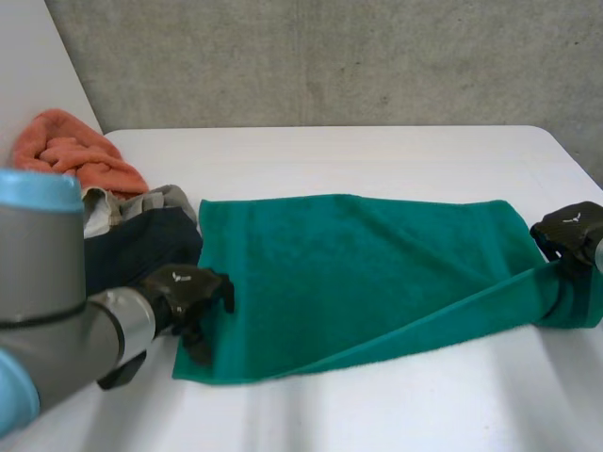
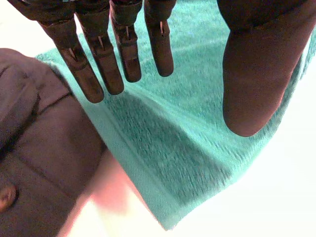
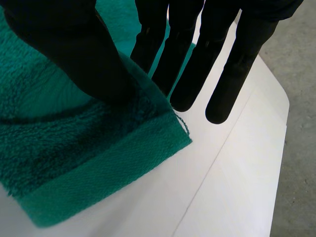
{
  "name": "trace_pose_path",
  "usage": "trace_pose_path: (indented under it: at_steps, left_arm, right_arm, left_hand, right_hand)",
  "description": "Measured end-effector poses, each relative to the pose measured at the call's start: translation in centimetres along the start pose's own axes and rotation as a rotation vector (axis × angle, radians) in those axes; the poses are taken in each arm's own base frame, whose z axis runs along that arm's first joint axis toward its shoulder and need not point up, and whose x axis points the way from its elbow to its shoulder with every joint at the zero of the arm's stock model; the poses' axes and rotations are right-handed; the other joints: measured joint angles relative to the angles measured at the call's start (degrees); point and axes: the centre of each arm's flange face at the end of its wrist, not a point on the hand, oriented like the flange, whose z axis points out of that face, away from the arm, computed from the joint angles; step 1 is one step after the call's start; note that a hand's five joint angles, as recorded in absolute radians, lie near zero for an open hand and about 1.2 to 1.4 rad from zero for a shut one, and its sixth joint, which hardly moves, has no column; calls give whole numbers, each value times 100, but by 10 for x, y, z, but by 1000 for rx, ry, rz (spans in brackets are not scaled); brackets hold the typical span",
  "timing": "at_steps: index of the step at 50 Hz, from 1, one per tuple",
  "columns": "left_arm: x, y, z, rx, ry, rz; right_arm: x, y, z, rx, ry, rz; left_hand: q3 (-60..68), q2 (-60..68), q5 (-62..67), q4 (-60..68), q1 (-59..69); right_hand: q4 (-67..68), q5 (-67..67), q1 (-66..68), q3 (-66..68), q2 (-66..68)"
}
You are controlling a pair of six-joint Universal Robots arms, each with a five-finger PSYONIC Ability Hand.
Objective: Fold the laundry.
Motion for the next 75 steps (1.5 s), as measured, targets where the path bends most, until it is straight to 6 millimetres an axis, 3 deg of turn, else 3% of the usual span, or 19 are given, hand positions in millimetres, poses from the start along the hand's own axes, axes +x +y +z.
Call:
trace_pose_path:
  at_steps: [7, 14, 33, 36, 39, 42, 46, 52, 59, 63, 68, 75]
  left_arm:
    - [10, 30, -1, -10, -69, 89]
    - [13, 47, 8, -10, -104, 188]
    - [14, 51, 31, 45, -106, 228]
    - [13, 51, 35, 45, -108, 237]
    - [12, 50, 38, 51, -117, 245]
    - [10, 47, 39, 61, -131, 250]
    - [7, 40, 37, 88, -150, 246]
    - [8, 30, 16, 119, -147, 225]
    - [12, 36, -27, -3, -102, 238]
    - [9, 39, -39, -80, -85, 255]
    - [1, 28, -30, -88, -90, 270]
    - [-15, -5, 9, 3, -143, 260]
  right_arm:
    - [-4, 0, 2, 28, 20, 22]
    - [-4, 2, 3, 33, 25, 33]
    - [-7, 7, -3, 46, 12, 46]
    - [-6, 7, -4, 51, 13, 48]
    - [-5, 7, -5, 54, 16, 50]
    - [-4, 7, -6, 56, 19, 52]
    - [-2, 5, -10, 60, 23, 51]
    - [-2, 5, -29, 24, 2, 16]
    - [-1, 36, -72, -203, -148, -209]
    - [0, 45, -85, -250, -235, -287]
    - [0, 41, -75, -200, -240, -272]
    - [6, 25, -37, -95, -128, -172]
  left_hand:
    - [11, 10, 83, 53, 16]
    - [11, 65, 112, 102, 16]
    - [421, 572, 642, 634, 591]
    - [948, 1214, 1228, 1241, 1210]
    - [3016, 3006, 3028, 3089, 2167]
    - [3724, 3752, 3814, 3877, 2246]
    - [3769, 3849, 3849, 3922, 2247]
    - [3769, 3849, 3849, 3923, 2247]
    - [3769, 3849, 3851, 3924, 2247]
    - [3774, 3860, 3876, 3925, 2247]
    - [3774, 3864, 3876, 3926, 2247]
    - [3774, 3864, 3876, 3927, 2247]
  right_hand:
    - [0, 0, 0, 0, 0]
    - [0, 0, 0, 0, 0]
    - [0, 0, 0, 0, 0]
    - [0, 0, 0, 0, 0]
    - [0, 0, 0, 0, 0]
    - [0, 0, 0, 0, 0]
    - [0, 0, 0, 0, 0]
    - [0, 0, 0, 0, 0]
    - [0, 0, 0, 0, 0]
    - [0, 0, 0, 0, 0]
    - [0, 0, 0, 0, 0]
    - [0, 0, 0, 0, 0]
